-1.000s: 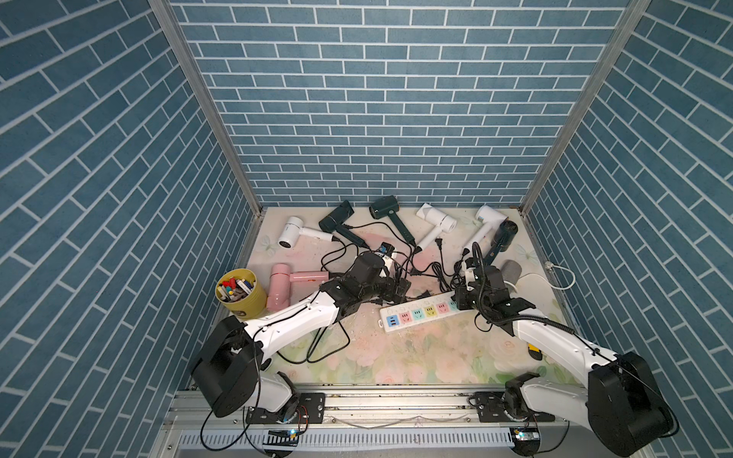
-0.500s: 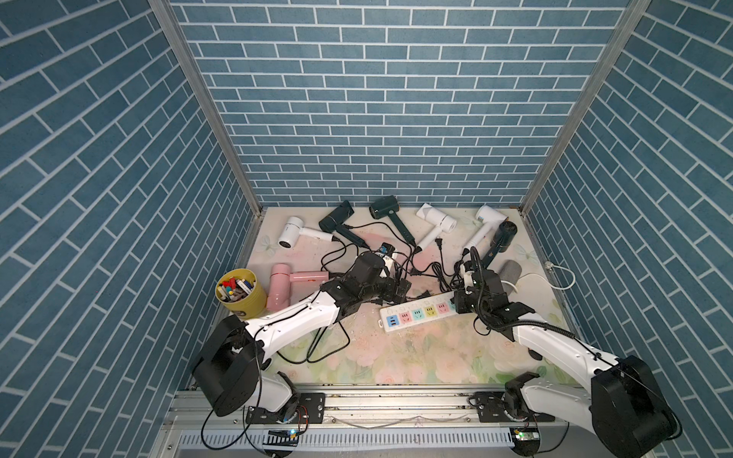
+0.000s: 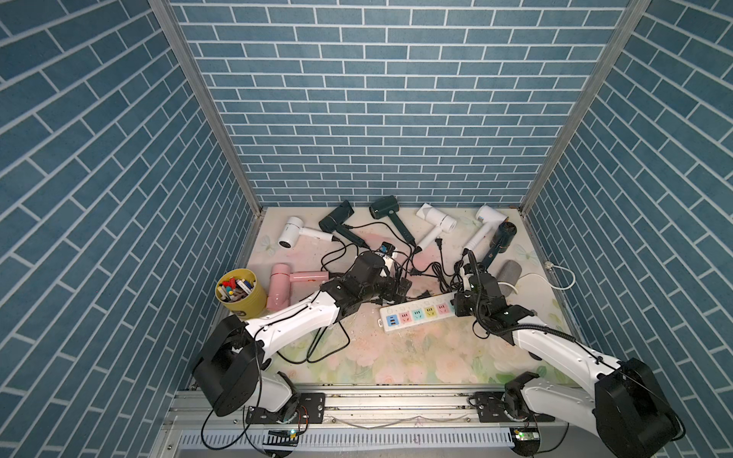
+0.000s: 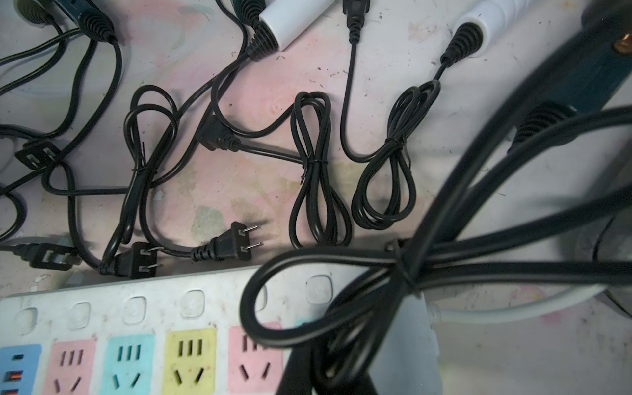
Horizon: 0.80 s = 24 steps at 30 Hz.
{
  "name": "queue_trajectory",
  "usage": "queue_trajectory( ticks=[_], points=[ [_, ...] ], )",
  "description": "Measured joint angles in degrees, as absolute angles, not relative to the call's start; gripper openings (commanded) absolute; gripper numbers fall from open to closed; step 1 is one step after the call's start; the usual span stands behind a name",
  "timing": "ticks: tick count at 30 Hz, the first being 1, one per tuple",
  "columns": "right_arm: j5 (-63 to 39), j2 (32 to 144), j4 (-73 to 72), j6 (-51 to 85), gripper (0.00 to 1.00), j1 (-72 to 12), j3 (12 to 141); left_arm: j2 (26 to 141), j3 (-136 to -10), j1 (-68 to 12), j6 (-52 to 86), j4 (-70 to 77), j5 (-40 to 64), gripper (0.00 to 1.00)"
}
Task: Charge the blow dryers
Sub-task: Insert the plug into the socket.
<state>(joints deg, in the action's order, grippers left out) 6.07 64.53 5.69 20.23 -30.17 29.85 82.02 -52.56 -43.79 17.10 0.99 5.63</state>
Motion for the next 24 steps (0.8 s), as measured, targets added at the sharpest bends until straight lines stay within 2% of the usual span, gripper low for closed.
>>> queue_trajectory(
  ticks=[11,24],
  points=[
    [13.8,65.0,9.4,25.5,0.00,-35.7,30.7,82.1,-52.6,-43.8,17.1,1.0,5.6,0.99],
    [15.6,68.9,10.5,31.5,0.00,-36.5,32.3,82.1,-52.0,-43.8,17.1,1.1,5.6,0.99]
  ],
)
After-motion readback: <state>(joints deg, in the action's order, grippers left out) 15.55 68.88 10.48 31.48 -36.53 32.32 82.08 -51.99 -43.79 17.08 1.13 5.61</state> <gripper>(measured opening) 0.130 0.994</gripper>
